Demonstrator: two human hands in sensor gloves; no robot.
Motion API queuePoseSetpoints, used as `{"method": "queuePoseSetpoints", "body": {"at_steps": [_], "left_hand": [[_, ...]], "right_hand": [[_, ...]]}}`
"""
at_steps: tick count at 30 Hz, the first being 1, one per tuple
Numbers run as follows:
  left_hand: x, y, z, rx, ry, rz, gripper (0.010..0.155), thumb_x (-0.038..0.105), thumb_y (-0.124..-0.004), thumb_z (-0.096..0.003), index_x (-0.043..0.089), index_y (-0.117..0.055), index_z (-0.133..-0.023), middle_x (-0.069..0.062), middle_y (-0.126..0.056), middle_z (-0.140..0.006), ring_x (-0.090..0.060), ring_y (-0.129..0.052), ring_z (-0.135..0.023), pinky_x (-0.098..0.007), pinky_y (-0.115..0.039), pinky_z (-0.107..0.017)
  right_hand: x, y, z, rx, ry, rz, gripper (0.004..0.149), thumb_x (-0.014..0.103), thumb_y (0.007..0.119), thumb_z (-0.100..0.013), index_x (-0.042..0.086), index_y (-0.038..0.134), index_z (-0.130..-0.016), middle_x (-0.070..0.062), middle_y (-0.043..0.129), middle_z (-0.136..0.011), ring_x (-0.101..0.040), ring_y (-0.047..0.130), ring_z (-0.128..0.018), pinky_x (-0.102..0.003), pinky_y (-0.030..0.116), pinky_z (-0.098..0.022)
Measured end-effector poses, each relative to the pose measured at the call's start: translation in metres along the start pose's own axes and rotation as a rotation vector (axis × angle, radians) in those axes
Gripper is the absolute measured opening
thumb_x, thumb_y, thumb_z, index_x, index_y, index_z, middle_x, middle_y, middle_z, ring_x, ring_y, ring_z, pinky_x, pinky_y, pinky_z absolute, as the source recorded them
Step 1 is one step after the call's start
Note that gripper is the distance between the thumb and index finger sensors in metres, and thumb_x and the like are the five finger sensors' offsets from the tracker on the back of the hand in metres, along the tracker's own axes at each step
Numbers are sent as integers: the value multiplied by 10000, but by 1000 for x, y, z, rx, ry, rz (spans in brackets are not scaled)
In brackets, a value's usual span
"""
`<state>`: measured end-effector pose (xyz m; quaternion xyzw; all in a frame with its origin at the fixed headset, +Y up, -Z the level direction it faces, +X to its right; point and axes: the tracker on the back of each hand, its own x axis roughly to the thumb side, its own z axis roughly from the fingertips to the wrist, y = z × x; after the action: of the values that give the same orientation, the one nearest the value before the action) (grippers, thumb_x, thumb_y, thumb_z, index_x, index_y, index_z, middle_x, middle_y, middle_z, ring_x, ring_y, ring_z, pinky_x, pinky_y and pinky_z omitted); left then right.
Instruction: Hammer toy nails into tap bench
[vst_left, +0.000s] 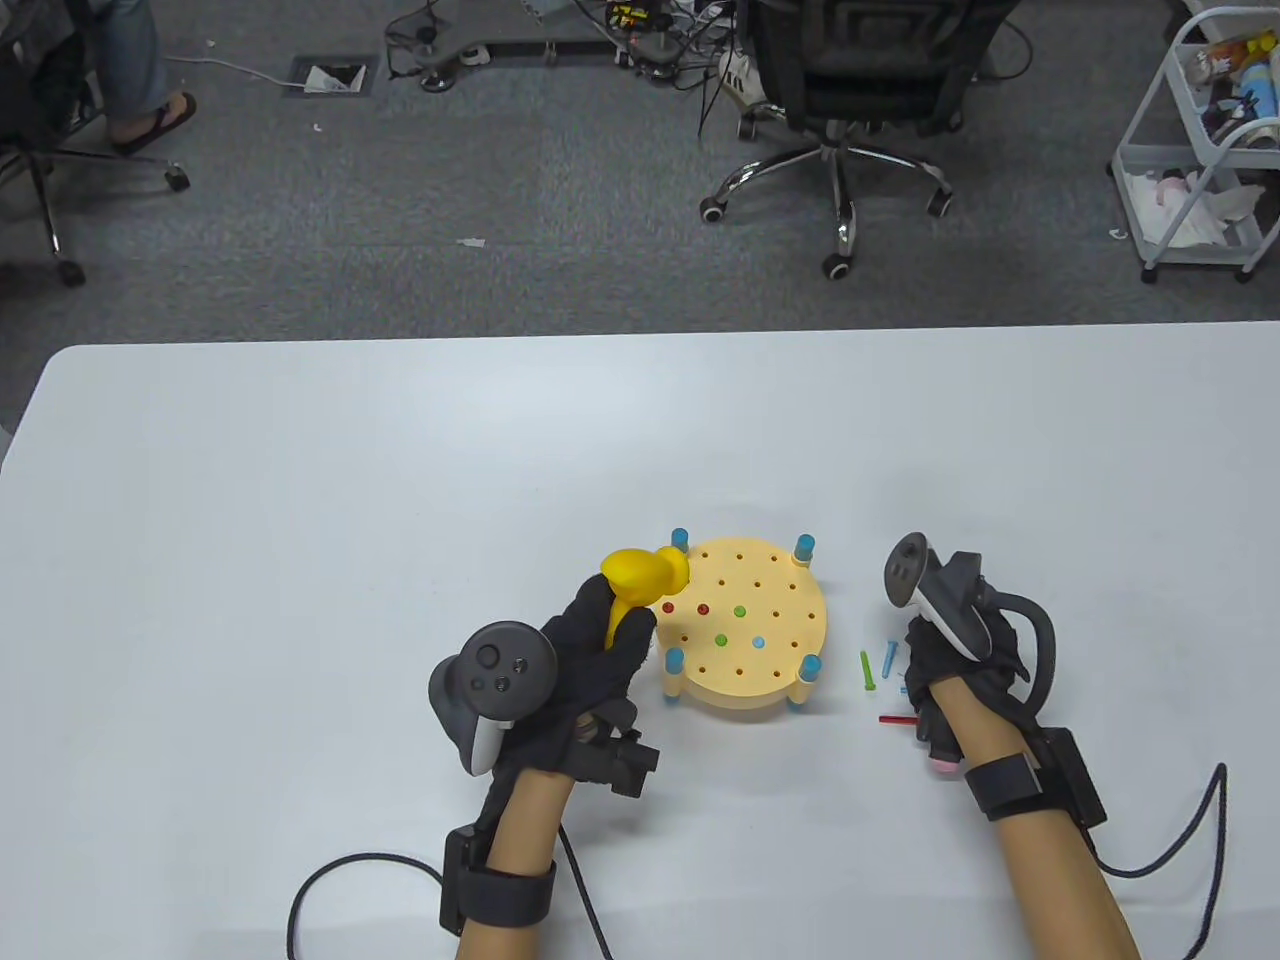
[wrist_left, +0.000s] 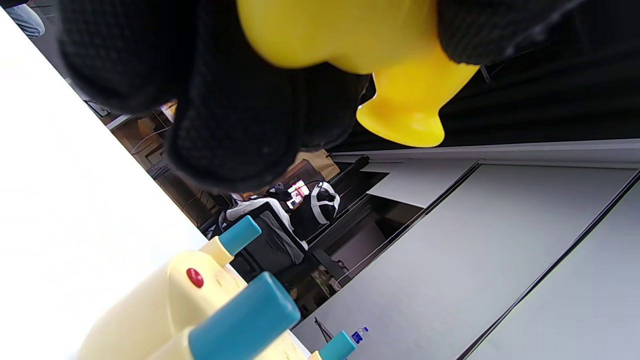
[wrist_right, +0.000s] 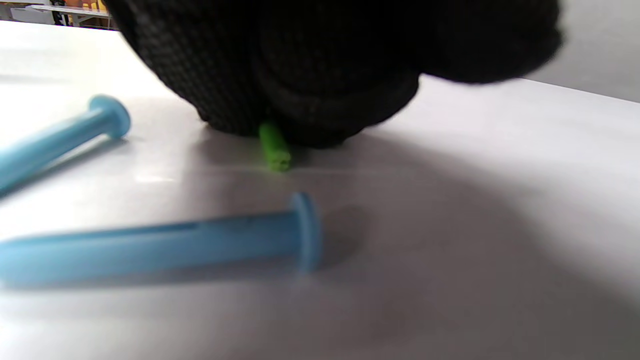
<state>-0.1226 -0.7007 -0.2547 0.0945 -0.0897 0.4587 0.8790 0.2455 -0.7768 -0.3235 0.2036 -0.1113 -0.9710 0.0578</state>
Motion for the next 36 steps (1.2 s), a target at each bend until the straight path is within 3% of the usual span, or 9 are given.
{"method": "queuePoseSetpoints", "body": {"at_steps": [3,7,11,16,22,26,36], "left_hand": [[-1,1,0,0,-2,4,645,541,-712,-399,150,-679,-910,-120,-973,-638,-264,-1021,-386,-481,-809,-372],[-2,3,0,8,-9,4,641,542,-718,-394,147,-699,-898,-118,-983,-621,-262,-1025,-365,-477,-814,-357],[1,4,0,25,-35,-8,639,551,-727,-385,138,-740,-873,-116,-1007,-575,-260,-1027,-299,-457,-823,-300],[6,3,2,42,-67,-62,638,563,-732,-377,135,-770,-850,-113,-1023,-532,-253,-1025,-232,-437,-825,-239],[12,1,4,48,-92,-101,640,572,-725,-378,128,-786,-835,-111,-1032,-502,-246,-1029,-195,-428,-831,-210],[10,1,3,34,-86,-96,639,570,-722,-380,128,-784,-836,-112,-1030,-504,-247,-1028,-198,-429,-830,-214],[10,-1,2,9,-80,-106,641,568,-719,-381,126,-780,-840,-116,-1028,-508,-250,-1027,-201,-431,-829,-217]], "right_hand": [[-3,2,0,-29,-25,-52,624,336,806,-399,16,715,-927,-154,929,-589,-54,931,-270,-264,869,-255],[-21,1,-4,-29,-65,-276,608,339,781,-400,27,745,-920,-162,941,-587,-64,926,-266,-278,869,-263],[-38,-21,4,-101,-127,-487,455,348,741,-416,154,847,-814,-133,915,-611,-69,916,-281,-286,861,-281],[-30,-59,37,-239,-332,-669,439,382,748,-418,161,827,-790,-80,924,-589,-63,929,-265,-280,871,-270],[12,-86,76,-281,-632,-576,423,386,784,-400,193,829,-774,-42,955,-573,-53,963,-251,-264,890,-258],[38,-87,78,-260,-738,-405,418,382,795,-390,204,839,-765,-36,965,-579,-56,978,-260,-260,897,-263],[60,-78,73,-147,-796,-264,409,374,811,-385,203,859,-753,-46,975,-567,-65,981,-251,-264,897,-258]]}}
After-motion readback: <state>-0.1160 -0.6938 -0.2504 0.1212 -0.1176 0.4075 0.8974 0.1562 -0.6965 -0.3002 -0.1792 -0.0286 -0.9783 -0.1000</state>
